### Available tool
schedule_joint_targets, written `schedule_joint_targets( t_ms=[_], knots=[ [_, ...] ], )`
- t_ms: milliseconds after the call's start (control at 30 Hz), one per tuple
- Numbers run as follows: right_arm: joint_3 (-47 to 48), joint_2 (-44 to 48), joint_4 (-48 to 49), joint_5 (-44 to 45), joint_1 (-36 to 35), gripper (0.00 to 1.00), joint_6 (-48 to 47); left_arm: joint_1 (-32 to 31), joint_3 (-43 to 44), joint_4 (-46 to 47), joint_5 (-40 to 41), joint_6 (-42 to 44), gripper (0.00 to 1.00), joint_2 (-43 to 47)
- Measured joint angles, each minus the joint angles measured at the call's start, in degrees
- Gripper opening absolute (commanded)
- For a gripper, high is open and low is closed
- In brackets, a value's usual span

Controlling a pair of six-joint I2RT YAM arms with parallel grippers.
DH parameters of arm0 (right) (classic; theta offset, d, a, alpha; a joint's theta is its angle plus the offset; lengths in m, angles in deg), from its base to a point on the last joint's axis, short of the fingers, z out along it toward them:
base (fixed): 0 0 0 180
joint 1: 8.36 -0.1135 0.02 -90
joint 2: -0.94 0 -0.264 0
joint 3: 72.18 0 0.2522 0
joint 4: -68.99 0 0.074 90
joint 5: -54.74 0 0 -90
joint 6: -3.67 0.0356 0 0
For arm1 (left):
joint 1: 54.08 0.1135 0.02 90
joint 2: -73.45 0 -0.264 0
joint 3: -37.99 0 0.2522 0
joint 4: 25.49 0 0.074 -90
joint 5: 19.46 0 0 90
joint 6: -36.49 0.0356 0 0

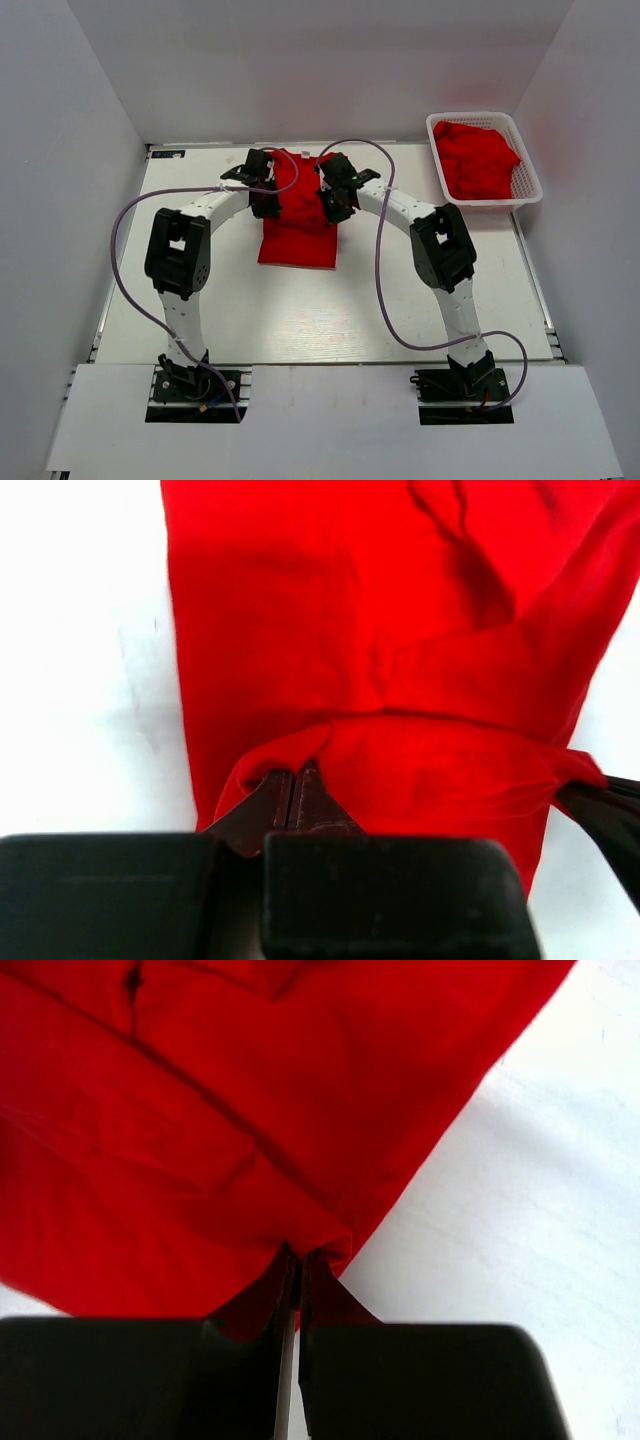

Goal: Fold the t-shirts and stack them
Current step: Fold the folded rectangular tshirt in 1/3 of the way

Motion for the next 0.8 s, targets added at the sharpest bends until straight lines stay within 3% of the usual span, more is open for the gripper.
schedule_joint_targets(
  t_ms=[67,133,167,200,267,300,333,533,800],
  knots=[
    [1.4,-1.8,0.2,-0.3,0.4,0.03,0.0,0.2,1.8,0.0,-0.1,0.4,0.01,-1.8],
    [2.7,-3.4,0.5,-0.7,0.8,0.15,0.0,0.4,3.5,-0.2,-0.1,0.8,0.36,-3.3],
    [3.2,-4.0,0.5,-0.9,1.1,0.25,-0.1,0.5,4.1,-0.3,-0.1,1.0,0.55,-3.8],
    [3.5,-4.4,0.4,-1.2,1.2,0.50,-0.2,0.6,4.7,-0.5,-0.2,1.3,0.79,-4.2],
    [4.2,-4.9,0.5,-1.5,1.6,0.79,-0.1,1.0,5.6,-1.3,-0.1,0.9,0.94,-4.3],
    [4.4,-4.9,0.5,-1.7,1.8,0.83,-0.2,1.1,6.2,-1.8,-0.1,1.0,1.00,-4.3],
    [4.6,-4.9,0.4,-1.7,1.9,0.90,-0.3,1.2,6.8,-2.1,0.0,1.2,1.00,-4.3],
    [3.1,-2.6,1.2,-1.5,2.3,0.90,-2.0,1.8,7.9,-3.5,2.1,1.0,1.00,-2.8],
    [-4.5,9.3,2.3,-2.3,1.8,0.90,-4.8,2.7,4.0,-5.6,4.7,0.2,1.00,6.1]
  ],
)
